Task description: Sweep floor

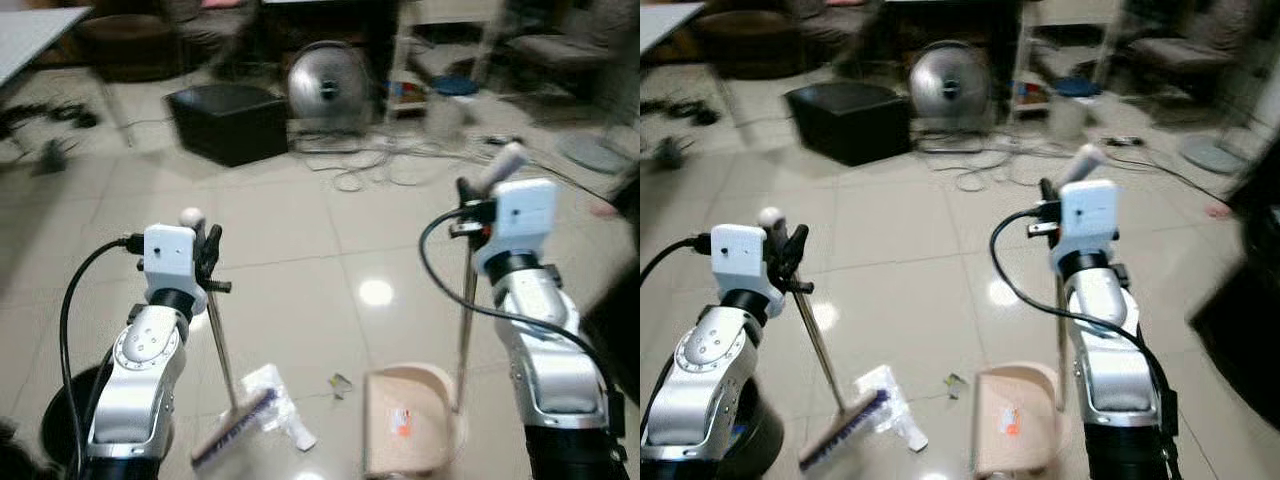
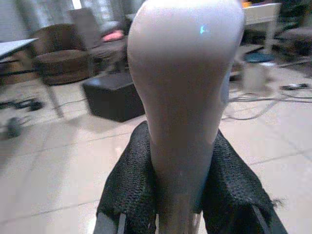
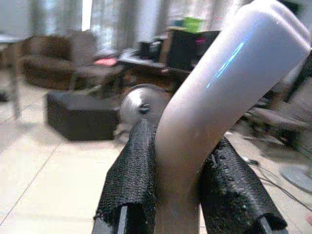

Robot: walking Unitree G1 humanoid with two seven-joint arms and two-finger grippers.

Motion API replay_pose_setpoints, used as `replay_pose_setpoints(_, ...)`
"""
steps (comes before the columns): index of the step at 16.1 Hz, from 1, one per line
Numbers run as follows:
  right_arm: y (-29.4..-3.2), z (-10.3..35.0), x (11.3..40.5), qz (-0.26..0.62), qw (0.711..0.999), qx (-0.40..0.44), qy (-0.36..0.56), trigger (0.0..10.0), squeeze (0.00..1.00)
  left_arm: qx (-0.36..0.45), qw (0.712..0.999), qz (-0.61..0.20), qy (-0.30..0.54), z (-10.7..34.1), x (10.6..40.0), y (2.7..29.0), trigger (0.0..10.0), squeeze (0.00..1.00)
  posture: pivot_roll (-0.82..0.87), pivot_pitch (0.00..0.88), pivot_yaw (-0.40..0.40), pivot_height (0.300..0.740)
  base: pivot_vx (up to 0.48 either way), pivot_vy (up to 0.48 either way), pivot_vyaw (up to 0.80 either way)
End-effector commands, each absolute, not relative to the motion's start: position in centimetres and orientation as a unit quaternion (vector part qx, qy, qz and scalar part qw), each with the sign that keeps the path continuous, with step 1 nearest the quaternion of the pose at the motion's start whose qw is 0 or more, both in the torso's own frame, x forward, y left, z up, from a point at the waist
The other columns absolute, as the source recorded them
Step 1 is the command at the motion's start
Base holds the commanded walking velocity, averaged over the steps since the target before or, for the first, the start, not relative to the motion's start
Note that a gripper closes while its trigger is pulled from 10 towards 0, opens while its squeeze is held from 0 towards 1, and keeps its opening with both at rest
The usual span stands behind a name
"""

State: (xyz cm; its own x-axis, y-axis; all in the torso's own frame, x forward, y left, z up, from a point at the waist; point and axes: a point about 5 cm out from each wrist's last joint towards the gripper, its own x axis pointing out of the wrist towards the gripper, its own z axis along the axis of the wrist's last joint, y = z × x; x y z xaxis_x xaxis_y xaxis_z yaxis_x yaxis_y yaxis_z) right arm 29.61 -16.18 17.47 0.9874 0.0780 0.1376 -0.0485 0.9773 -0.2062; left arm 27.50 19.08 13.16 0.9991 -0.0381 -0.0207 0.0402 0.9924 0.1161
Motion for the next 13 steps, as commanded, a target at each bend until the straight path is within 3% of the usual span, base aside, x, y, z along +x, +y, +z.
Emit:
replay_pose_setpoints(1,-15.4,18.3,29.9,0.048,0.989,-0.107,-0.094,10.0,0.0,0.08,0.997,-0.01,-0.013,14.3,27.7,19.4,10.0,0.0,0.06,0.0,0.018,0.74,0.0,0.0,0.8)
replay_pose_setpoints(9,-13.0,17.1,29.9,0.093,0.982,-0.124,-0.104,10.0,0.0,0.084,0.996,-0.013,-0.018,14.6,27.9,19.4,10.0,0.0,0.07,0.0,0.026,0.74,0.0,0.0,0.8)
replay_pose_setpoints(13,-13.7,15.9,30.0,0.058,0.989,-0.112,-0.082,10.0,0.0,0.091,0.995,-0.021,-0.018,14.7,28.7,18.9,10.0,0.0,0.06,0.0,0.044,0.74,0.0,0.0,0.0)
